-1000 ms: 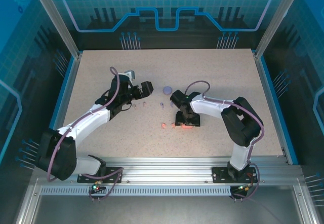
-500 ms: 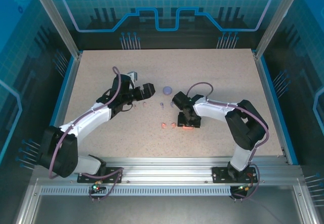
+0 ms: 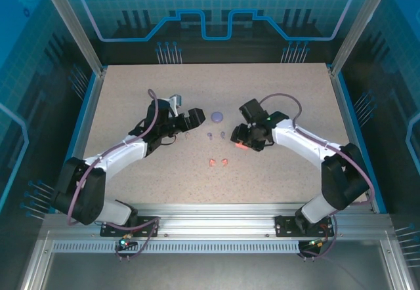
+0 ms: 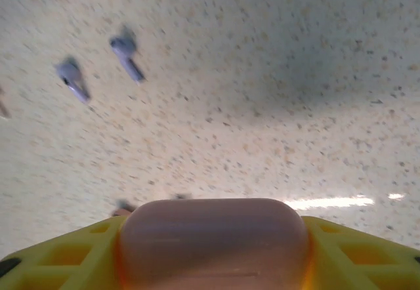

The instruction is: Insert wireless bluetooth earbuds into charging case

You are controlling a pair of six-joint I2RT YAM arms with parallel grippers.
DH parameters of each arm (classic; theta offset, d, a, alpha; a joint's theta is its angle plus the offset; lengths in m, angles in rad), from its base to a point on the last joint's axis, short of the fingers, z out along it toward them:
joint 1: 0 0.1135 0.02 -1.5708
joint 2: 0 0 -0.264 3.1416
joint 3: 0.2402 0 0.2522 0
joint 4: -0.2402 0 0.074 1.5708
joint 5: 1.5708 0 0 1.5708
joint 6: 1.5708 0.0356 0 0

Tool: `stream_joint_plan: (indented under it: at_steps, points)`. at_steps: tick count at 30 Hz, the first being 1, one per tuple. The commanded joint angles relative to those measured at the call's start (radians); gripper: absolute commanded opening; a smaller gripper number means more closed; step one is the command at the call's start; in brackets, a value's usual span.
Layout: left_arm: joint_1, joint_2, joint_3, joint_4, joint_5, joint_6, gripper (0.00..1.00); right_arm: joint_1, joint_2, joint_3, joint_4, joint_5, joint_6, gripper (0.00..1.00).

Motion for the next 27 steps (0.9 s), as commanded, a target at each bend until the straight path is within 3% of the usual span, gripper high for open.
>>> stream_joint_plan:
  at_steps: [1,9,18,27]
  points:
    - [0.0,0.027,-0.05,0.161,0.064,-0.066,0.99,-0.034,0.005,0.058,0.067,-0.117,0.086,0.61]
    - [-0.041,0.068,-0.141,0.388,0.057,-0.095,0.99,-0.032,0.063,0.143,0.143,-0.133,0.365,0.6]
    - [-0.106,0.147,-0.197,0.621,0.016,-0.115,0.97,0.049,0.131,0.27,0.098,-0.016,0.561,0.61]
    - [-0.138,0.145,-0.217,0.698,-0.038,-0.107,0.78,0.099,0.196,0.356,0.064,-0.001,0.605,0.61]
